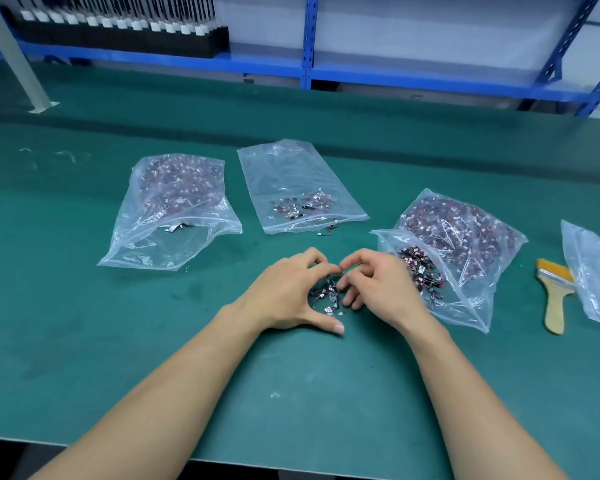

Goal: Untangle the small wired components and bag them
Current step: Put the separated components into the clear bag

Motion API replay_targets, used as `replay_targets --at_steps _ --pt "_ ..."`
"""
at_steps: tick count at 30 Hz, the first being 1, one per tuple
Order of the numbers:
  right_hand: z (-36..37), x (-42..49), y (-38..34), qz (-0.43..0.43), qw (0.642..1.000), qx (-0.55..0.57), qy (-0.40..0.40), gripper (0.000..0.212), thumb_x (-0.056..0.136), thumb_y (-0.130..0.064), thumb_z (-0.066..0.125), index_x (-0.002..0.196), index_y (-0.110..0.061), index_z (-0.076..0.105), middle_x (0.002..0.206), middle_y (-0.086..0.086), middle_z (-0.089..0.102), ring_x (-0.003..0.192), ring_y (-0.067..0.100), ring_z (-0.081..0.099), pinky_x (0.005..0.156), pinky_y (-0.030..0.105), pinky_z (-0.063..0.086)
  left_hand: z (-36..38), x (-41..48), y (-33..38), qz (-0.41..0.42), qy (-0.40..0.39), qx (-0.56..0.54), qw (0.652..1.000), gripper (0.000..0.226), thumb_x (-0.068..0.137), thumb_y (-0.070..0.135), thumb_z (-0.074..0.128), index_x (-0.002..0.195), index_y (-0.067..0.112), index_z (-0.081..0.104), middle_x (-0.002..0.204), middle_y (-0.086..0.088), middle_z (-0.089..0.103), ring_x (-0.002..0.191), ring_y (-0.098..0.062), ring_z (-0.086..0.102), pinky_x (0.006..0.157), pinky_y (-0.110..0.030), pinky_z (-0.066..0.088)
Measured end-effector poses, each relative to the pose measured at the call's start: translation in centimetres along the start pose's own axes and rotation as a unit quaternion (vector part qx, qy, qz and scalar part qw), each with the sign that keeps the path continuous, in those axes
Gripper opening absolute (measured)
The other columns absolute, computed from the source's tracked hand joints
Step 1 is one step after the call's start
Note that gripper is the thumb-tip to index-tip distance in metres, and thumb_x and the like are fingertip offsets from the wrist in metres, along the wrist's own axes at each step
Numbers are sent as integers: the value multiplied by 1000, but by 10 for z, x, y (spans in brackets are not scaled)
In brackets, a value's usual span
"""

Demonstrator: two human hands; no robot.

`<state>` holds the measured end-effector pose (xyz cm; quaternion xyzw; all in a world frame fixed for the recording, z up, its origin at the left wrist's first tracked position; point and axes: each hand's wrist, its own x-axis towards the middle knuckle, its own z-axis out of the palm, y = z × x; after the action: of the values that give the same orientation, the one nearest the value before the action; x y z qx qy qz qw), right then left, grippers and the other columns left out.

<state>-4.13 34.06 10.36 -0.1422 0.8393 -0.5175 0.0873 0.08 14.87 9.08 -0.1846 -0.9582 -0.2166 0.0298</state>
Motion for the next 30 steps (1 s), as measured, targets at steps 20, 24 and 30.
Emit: replay_targets --at_steps 20,24,30 --pt "-73 -7 -30 -36 914 -373 155 33 77 -21 72 107 -34 66 95 -17 54 88 11 50 68 30 37 0 11 18 41 23 82 996 29 101 48 50 111 23 62 110 7 58 86 -22 60 75 -39 51" --pt "-83 -5 -28 -42 922 -336 185 44 77 7 62 110 -22 69 103 -5 49 92 21 54 73 34 43 -2 10 16 37 36 77 996 24 101 41 52 110 21 62 110 6 59 87 -23 61 77 -40 50" --pt "-91 -2 -26 -5 917 -342 205 33 83 -7 65 106 -29 71 105 -9 68 94 20 61 77 34 49 -5 8 14 22 89 -1 996 9 93 22 67 99 16 72 93 3 65 78 -16 60 76 -36 50"
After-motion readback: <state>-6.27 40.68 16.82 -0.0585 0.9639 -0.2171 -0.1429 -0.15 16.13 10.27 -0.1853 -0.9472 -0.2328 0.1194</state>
